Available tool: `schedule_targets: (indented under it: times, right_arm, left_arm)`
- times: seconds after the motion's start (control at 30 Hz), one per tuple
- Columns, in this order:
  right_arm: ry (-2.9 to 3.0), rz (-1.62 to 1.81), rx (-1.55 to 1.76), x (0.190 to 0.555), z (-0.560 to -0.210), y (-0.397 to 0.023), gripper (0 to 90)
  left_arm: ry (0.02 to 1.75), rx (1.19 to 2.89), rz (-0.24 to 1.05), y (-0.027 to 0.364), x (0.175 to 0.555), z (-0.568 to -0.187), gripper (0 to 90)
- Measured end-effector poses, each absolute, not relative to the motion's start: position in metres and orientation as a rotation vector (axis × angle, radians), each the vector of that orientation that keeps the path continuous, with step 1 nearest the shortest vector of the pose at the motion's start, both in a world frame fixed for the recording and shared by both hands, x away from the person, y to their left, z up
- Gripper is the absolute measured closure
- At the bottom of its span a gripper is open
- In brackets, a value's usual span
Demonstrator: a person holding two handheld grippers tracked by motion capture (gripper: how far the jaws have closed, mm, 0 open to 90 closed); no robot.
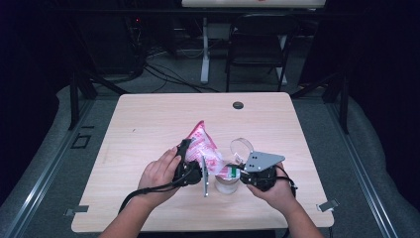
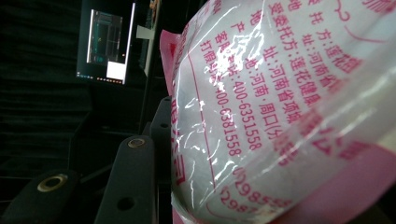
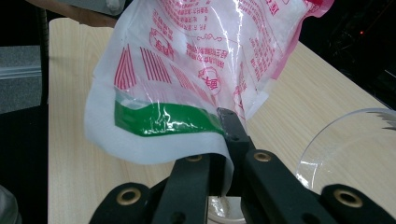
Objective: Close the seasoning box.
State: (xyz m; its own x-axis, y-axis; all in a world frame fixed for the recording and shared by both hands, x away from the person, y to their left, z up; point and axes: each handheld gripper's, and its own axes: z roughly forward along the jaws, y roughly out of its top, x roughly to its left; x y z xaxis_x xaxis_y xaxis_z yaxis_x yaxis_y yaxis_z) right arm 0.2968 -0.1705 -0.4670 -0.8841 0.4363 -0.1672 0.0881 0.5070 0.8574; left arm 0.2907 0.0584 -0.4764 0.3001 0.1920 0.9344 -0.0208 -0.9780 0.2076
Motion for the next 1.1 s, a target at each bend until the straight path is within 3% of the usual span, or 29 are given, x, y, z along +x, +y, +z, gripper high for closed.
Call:
schedule_targets:
  times: [1.1]
  right_arm:
    - [2.394, 1.319, 0.453, 0.2992, -0.4688, -0.1736, 89.9]
  left_arm:
    - [0.122, 2.367, 1.78, 0.0534, 0.2913, -0.472, 59.9]
